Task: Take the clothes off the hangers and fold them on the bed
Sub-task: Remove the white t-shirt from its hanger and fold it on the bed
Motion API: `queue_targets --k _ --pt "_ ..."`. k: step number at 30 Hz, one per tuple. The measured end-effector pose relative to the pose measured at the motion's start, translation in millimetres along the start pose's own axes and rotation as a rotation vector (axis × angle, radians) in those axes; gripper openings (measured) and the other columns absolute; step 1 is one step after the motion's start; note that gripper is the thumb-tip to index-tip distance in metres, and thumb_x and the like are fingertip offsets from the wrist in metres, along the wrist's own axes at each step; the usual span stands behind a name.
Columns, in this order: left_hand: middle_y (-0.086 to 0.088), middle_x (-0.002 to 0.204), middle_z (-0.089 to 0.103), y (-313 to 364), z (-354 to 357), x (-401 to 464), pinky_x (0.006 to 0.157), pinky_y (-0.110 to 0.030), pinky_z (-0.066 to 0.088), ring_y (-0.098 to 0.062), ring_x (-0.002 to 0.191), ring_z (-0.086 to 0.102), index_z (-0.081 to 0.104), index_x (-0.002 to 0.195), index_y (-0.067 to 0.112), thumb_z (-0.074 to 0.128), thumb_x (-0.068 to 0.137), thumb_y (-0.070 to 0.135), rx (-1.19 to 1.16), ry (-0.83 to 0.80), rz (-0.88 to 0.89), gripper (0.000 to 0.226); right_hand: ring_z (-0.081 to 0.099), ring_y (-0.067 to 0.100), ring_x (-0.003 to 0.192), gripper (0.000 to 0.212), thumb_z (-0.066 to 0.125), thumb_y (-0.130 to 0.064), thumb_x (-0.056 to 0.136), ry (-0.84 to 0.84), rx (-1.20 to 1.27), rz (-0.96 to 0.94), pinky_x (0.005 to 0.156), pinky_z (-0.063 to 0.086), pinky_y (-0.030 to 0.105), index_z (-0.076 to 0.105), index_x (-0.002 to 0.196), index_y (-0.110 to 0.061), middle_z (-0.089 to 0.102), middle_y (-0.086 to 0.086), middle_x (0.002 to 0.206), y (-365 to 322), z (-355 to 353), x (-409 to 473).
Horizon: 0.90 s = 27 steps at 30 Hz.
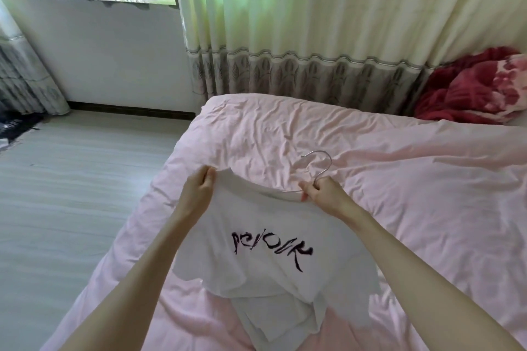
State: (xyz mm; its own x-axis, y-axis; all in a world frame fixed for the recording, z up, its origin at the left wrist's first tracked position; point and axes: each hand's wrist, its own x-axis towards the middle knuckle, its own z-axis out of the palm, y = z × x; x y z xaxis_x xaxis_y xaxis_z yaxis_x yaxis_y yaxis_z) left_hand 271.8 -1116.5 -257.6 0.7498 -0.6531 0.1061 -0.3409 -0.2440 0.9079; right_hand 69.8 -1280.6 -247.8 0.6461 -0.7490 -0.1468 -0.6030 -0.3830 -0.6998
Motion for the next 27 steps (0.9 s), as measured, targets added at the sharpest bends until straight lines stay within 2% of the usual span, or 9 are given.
queue_targets --k 3,6,9,11,14,17,20,25,27 --pt "0.000 0.088 0.053 -5 12 0 0.081 -0.040 0.036 -0.022 0.087 0.048 0.048 0.087 0.012 0.044 0.070 0.077 0.438 -0.128 -0.052 0.067 0.037 0.007 0.050 0.041 0.047 -0.031 0.098 0.019 0.038 -0.014 0.048 0.028 0.015 0.065 0.071 -0.006 0.037 -0.008 0.054 -3 14 4" --pt "-0.003 0.111 0.050 -12 23 4 0.094 -0.047 0.030 -0.027 0.113 0.043 0.048 0.108 0.010 0.059 0.078 0.061 0.613 -0.114 -0.107 0.060 0.038 0.004 0.052 0.040 0.045 -0.029 0.099 0.040 0.024 -0.037 0.048 0.030 0.014 0.064 0.074 -0.004 0.037 -0.009 0.055 -4 20 7" --pt "-0.002 0.096 0.052 -21 20 8 0.083 -0.041 0.036 -0.030 0.106 0.048 0.045 0.083 0.018 0.057 0.082 0.018 0.470 -0.054 -0.129 0.012 0.043 0.009 0.056 0.041 0.045 -0.029 0.099 0.049 -0.011 -0.045 0.049 0.034 0.013 0.061 0.070 -0.006 0.043 -0.005 0.057 1 19 10" --pt "-0.005 0.089 0.056 -26 14 13 0.077 -0.038 0.040 -0.030 0.096 0.053 0.045 0.077 0.019 0.051 0.077 0.007 0.367 0.016 -0.119 0.013 0.043 0.012 0.056 0.040 0.046 -0.029 0.098 0.061 -0.014 -0.044 0.051 0.036 0.010 0.059 0.067 -0.006 0.043 -0.004 0.056 7 17 12" --pt "-0.008 0.087 0.062 -33 2 20 0.078 -0.038 0.049 -0.028 0.087 0.057 0.057 0.082 0.016 0.054 0.074 0.010 0.244 0.085 -0.210 0.010 0.038 0.012 0.050 0.043 0.047 -0.029 0.098 0.081 0.016 -0.065 0.049 0.034 0.011 0.051 0.060 -0.009 0.038 -0.003 0.051 18 11 15" --pt "-0.012 0.080 0.061 -41 -3 28 0.061 -0.034 0.059 -0.028 0.076 0.059 0.062 0.075 0.011 0.057 0.073 -0.002 -0.050 0.096 -0.390 0.014 0.032 0.008 0.047 0.044 0.047 -0.029 0.098 0.038 0.088 -0.073 0.047 0.031 0.015 0.047 0.057 -0.012 0.034 -0.006 0.050 30 8 17" --pt "-0.015 0.079 0.060 -43 -2 29 0.048 -0.025 0.056 -0.028 0.070 0.061 0.063 0.077 0.003 0.050 0.077 -0.009 -0.289 0.048 -0.532 0.018 0.034 0.003 0.043 0.041 0.046 -0.025 0.099 -0.035 0.127 -0.103 0.049 0.029 0.015 0.045 0.059 -0.013 0.034 -0.012 0.042 43 14 16" --pt "-0.011 0.075 0.061 -49 7 19 0.058 -0.025 0.055 -0.020 0.068 0.061 0.055 0.082 0.001 0.044 0.085 -0.003 -0.691 -0.023 -0.857 0.012 0.038 0.000 0.053 0.041 0.046 -0.025 0.098 -0.039 0.261 -0.050 0.054 0.030 0.016 0.050 0.059 -0.014 0.040 -0.004 0.057 62 27 14" --pt "-0.009 0.076 0.059 -53 13 17 0.056 -0.025 0.055 -0.018 0.071 0.059 0.054 0.083 0.003 0.045 0.086 0.000 -0.757 -0.063 -0.931 0.009 0.043 0.007 0.063 0.041 0.047 -0.026 0.098 -0.012 0.374 0.027 0.061 0.032 0.018 0.053 0.059 -0.013 0.044 0.000 0.062 69 33 13"
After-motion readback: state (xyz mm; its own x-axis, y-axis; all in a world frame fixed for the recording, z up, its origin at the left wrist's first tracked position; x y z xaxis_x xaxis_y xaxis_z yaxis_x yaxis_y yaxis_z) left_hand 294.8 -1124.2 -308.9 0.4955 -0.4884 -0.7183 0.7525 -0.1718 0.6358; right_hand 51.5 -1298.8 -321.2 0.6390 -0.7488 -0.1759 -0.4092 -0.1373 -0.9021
